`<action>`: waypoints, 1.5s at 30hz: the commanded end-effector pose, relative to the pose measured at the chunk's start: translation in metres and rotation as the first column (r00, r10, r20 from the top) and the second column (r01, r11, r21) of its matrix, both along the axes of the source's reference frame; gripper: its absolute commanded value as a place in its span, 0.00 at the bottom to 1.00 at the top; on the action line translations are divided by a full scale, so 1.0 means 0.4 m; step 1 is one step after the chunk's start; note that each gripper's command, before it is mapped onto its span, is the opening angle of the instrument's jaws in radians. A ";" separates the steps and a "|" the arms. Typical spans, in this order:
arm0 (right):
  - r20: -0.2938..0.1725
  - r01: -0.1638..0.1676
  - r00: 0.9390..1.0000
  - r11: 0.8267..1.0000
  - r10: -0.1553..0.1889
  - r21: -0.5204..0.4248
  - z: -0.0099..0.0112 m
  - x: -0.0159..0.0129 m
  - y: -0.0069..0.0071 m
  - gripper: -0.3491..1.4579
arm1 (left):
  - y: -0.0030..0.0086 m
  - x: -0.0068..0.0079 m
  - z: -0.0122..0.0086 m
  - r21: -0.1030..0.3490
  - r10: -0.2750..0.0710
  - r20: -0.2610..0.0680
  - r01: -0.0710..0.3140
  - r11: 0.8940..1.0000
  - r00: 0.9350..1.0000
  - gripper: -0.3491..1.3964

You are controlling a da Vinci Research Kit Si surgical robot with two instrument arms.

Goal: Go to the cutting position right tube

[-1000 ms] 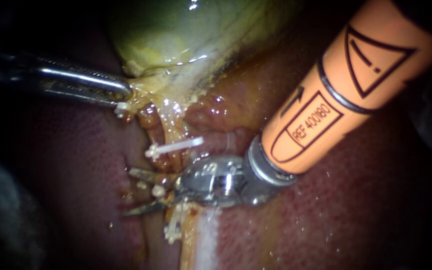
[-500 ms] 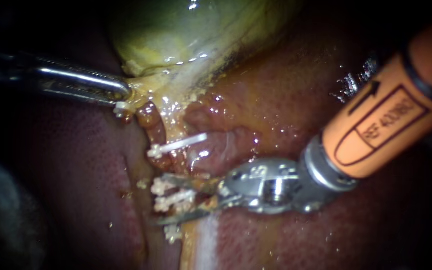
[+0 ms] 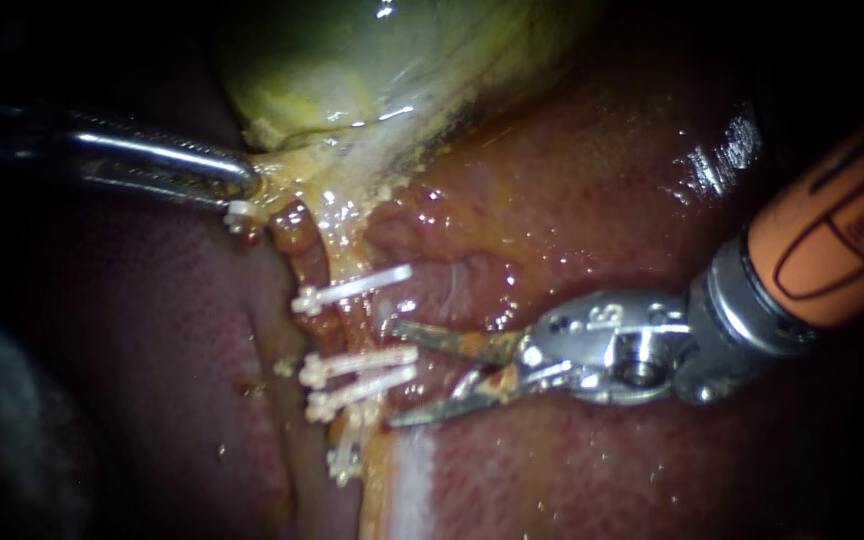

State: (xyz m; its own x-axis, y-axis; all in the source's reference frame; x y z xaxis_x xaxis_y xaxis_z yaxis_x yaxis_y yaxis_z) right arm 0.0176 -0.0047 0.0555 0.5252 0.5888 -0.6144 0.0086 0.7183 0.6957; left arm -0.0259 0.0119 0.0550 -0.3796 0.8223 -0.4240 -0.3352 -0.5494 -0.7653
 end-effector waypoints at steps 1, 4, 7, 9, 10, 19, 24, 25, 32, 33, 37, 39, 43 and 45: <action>0.000 0.000 1.000 1.000 0.000 -0.002 0.0006 -0.0002 0.0001 0.99 | 0.0000 0.0000 0.0000 0.000 -0.001 0.000 0.001 1.000 1.000 0.00; 0.005 -0.006 1.000 1.000 0.006 0.000 0.0020 -0.0005 0.0009 0.99 | 0.0000 0.0001 0.0000 0.000 -0.001 0.000 0.001 1.000 1.000 0.00; 0.006 -0.007 1.000 1.000 0.007 -0.002 0.0037 -0.0006 0.0014 0.99 | 0.0000 0.0001 0.0000 0.000 -0.001 0.000 0.001 1.000 1.000 0.00; 0.008 -0.010 1.000 1.000 0.010 0.001 0.0052 -0.0004 0.0013 0.99 | 0.0000 0.0001 0.0000 0.000 -0.001 0.000 0.001 1.000 1.000 0.00; 0.008 -0.010 1.000 1.000 0.010 -0.001 0.0058 -0.0003 0.0013 0.99 | 0.0000 0.0000 -0.0001 0.000 -0.001 0.000 0.001 1.000 1.000 0.00; 0.003 -0.008 1.000 1.000 0.008 0.016 0.0114 0.0022 0.0014 0.99 | -0.0001 0.0000 -0.0001 0.000 -0.001 0.000 0.001 1.000 1.000 0.00; -0.024 -0.010 1.000 0.999 0.011 0.045 0.0125 0.0050 0.0012 0.99 | -0.0002 0.0000 -0.0002 0.000 -0.001 -0.001 0.001 1.000 1.000 0.00; -0.026 -0.010 1.000 0.999 0.011 0.053 0.0125 0.0056 0.0012 0.99 | -0.0002 0.0000 -0.0003 0.000 -0.002 -0.001 0.002 1.000 1.000 0.00; -0.064 0.003 0.998 0.997 0.002 0.081 0.0127 0.0097 0.0011 0.99 | -0.0002 0.0000 -0.0003 0.000 -0.002 -0.001 0.002 1.000 1.000 0.00; -0.070 0.004 0.998 0.996 0.002 0.087 0.0127 0.0102 0.0011 0.98 | -0.0002 0.0000 -0.0003 0.000 -0.002 -0.001 0.002 1.000 1.000 0.00; -0.091 0.014 0.996 0.995 -0.005 0.097 0.0132 0.0133 0.0011 0.98 | -0.0004 -0.0001 -0.0005 0.000 -0.002 -0.001 0.002 1.000 1.000 0.00; -0.098 0.012 0.995 0.995 -0.002 0.102 0.0134 0.0149 0.0009 0.98 | -0.0004 -0.0002 -0.0006 0.000 -0.002 -0.001 0.002 1.000 1.000 0.00; -0.113 0.002 0.994 0.993 0.011 0.114 0.0142 0.0186 0.0009 0.98 | -0.0004 -0.0002 -0.0006 0.000 -0.002 -0.001 0.002 1.000 1.000 0.00; -0.125 -0.001 0.992 0.992 0.017 0.126 0.0145 0.0206 0.0013 0.98 | -0.0004 -0.0002 -0.0006 0.000 -0.002 -0.001 0.002 1.000 1.000 0.00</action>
